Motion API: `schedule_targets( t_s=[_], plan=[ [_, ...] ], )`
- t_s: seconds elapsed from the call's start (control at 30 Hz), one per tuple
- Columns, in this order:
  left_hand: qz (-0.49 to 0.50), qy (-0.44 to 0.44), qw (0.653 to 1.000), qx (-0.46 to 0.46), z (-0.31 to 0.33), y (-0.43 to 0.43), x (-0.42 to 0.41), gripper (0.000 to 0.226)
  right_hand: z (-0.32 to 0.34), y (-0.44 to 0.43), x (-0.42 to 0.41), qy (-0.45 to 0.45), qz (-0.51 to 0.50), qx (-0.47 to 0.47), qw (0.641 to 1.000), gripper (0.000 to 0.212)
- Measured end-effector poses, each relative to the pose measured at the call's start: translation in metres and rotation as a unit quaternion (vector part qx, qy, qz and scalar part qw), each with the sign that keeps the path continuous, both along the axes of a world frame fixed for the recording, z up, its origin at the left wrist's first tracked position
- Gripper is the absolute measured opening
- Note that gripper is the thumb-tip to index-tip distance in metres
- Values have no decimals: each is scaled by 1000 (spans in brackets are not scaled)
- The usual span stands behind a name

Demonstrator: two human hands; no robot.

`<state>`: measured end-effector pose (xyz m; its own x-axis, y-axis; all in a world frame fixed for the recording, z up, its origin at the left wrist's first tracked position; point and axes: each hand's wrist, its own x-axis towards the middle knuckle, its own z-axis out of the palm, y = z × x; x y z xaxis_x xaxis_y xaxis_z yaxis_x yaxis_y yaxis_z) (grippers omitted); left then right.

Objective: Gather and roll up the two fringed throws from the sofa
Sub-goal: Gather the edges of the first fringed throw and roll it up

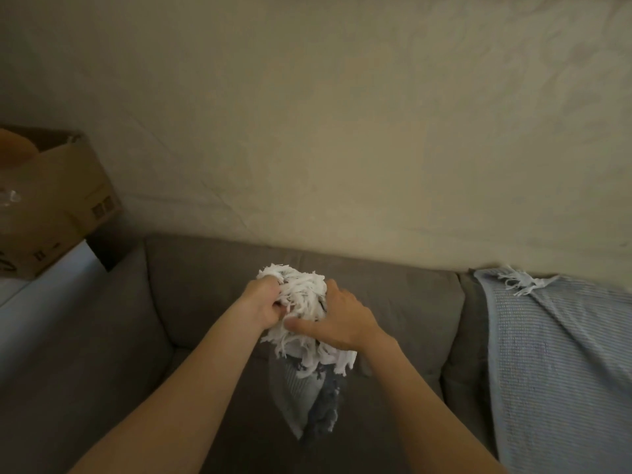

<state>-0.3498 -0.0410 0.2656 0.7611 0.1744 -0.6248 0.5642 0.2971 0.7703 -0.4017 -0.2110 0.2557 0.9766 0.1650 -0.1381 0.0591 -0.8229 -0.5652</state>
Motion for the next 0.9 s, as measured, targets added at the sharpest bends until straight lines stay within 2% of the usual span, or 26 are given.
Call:
schedule_targets(
  t_s=[0.13, 0.2, 0.3, 0.33, 0.4, 0.5, 0.6, 0.7, 0.73, 0.8, 0.87, 0.9],
  plan=[
    [-23, 11, 999, -36, 3, -11, -2, 40, -12, 4, 9, -37, -28, -64, 997, 94],
    [-45, 11, 998, -43, 9, -13, -4, 38, -17, 3, 15, -49, -27, -73, 996, 85],
    [-96, 9, 995, -17, 16, -6, -5, 36, -14, -12, 22, -43, 37, -60, 997, 71],
    [-113, 8, 994, -5, 17, -3, -5, 35, -8, -18, 22, -29, 64, -44, 997, 64],
    [-140, -3, 990, 10, 20, 2, -9, 29, 4, -29, 24, 8, 95, 1, 995, 35],
    [-205, -64, 977, -3, 24, 10, -18, 27, 17, -36, 22, 18, 71, 97, 993, 23],
    [-293, -124, 948, 10, 16, 27, -23, 67, 25, -36, 18, 29, -2, 210, 977, 17],
    [-296, -218, 930, 4, -9, 38, -25, 99, 34, -35, 13, 67, -32, 315, 946, 21],
    [-297, -243, 923, 3, -16, 37, -26, 101, 37, -34, 11, 69, -24, 344, 936, 23],
    [-319, -287, 903, 5, -23, 31, -29, 88, 38, -32, 15, 88, -15, 404, 910, 26],
    [-333, -285, 899, 11, -24, 27, -32, 81, 40, -37, 16, 72, 5, 405, 911, 23],
    [-344, -270, 899, 11, -24, 28, -33, 78, 38, -44, 20, 58, -10, 401, 914, 14]
  ],
)
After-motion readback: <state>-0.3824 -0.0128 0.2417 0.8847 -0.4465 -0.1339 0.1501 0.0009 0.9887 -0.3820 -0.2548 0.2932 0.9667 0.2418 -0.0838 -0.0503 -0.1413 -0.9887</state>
